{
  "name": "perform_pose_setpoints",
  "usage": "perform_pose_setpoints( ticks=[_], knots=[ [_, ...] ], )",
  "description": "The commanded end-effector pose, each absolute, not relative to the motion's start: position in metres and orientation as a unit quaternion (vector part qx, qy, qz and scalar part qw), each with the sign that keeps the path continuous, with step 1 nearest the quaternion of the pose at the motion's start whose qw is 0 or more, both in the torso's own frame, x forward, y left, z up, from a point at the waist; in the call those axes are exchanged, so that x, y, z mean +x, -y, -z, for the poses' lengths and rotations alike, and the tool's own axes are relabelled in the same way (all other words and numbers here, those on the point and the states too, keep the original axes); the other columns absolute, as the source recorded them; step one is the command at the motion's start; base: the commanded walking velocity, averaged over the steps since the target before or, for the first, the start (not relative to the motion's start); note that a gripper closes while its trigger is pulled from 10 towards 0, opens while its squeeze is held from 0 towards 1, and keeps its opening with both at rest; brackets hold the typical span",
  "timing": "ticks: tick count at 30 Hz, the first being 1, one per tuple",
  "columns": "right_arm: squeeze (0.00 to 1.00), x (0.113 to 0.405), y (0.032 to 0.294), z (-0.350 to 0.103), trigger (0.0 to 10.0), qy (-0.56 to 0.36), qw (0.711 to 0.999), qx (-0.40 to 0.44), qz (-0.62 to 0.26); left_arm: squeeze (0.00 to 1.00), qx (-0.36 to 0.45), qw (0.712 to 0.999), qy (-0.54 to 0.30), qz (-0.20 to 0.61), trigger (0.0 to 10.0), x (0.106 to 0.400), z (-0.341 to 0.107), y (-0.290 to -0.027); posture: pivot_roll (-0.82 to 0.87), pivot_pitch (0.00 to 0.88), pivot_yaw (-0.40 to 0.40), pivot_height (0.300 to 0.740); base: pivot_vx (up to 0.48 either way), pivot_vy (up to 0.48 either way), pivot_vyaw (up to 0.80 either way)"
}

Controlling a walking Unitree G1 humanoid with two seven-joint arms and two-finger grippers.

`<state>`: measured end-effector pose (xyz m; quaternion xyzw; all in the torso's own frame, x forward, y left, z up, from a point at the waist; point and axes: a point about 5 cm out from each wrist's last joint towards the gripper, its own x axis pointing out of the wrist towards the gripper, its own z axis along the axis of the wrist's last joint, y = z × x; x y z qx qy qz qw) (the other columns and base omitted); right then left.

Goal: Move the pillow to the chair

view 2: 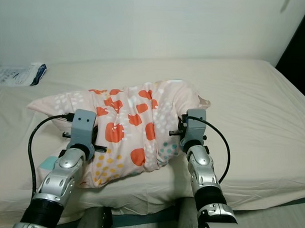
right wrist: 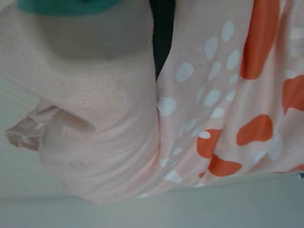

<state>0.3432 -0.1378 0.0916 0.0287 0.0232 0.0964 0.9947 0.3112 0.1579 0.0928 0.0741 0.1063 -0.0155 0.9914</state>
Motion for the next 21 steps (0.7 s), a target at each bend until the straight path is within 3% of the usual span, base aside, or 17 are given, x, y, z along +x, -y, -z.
perform_pose_setpoints(
  ticks=[1,12,21],
  knots=[
    [0.00,0.3404,0.1234,-0.0911,10.0,-0.022,0.990,0.031,-0.136,0.00,0.061,0.991,-0.107,0.053,10.0,0.3087,-0.0918,-0.1427,0.01,0.089,-0.034,0.618,0.000,0.000,0.00],
    [0.00,0.3404,0.1224,-0.0918,10.0,-0.022,0.990,0.021,-0.136,0.00,0.057,0.992,-0.094,0.064,10.0,0.3099,-0.0955,-0.1368,0.00,0.072,-0.035,0.658,0.000,0.000,0.00],
    [0.00,0.3405,0.1215,-0.0937,10.0,-0.019,0.989,0.033,-0.142,0.00,0.053,0.993,-0.087,0.066,10.0,0.3112,-0.0980,-0.1363,0.00,0.063,-0.037,0.662,0.000,0.000,0.00]
  ],
)
